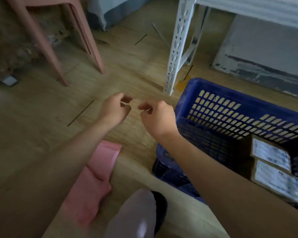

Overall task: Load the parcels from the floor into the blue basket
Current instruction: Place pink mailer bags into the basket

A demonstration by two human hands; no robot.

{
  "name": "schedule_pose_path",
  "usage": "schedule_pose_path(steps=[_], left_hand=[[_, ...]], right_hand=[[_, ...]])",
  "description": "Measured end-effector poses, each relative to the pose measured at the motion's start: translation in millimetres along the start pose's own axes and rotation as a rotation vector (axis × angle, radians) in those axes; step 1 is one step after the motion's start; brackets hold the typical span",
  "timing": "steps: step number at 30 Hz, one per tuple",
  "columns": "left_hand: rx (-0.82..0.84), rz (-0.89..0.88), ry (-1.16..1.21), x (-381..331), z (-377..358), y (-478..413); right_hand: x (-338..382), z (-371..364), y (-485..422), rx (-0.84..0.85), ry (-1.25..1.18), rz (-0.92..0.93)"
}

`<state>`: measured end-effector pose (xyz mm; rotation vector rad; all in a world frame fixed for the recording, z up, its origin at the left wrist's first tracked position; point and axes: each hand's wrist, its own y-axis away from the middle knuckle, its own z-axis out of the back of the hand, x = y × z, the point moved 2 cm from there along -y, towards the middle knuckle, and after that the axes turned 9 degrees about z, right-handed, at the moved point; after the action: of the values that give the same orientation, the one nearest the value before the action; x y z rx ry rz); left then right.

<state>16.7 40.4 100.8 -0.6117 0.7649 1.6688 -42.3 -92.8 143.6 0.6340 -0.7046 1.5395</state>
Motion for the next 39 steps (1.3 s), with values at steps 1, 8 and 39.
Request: schedule_pose_path(steps=[1,8,39], left_hand=[[-0.011,0.039,-0.008,14.2,5.4,-0.7],[0.065,0.278,-0.096,126.0,14.1,2.4],[0.441,0.091,-0.781,170.6,-88.6,3.5]], right_hand=[[7.3,-12.9,-3.8,0.027,-0.01,0.0],[7.4,-105.6,-9.6,0.308,-0.017,-0.117],[-81.9,-151.1,3.8,0.428,0.056,-0.44]])
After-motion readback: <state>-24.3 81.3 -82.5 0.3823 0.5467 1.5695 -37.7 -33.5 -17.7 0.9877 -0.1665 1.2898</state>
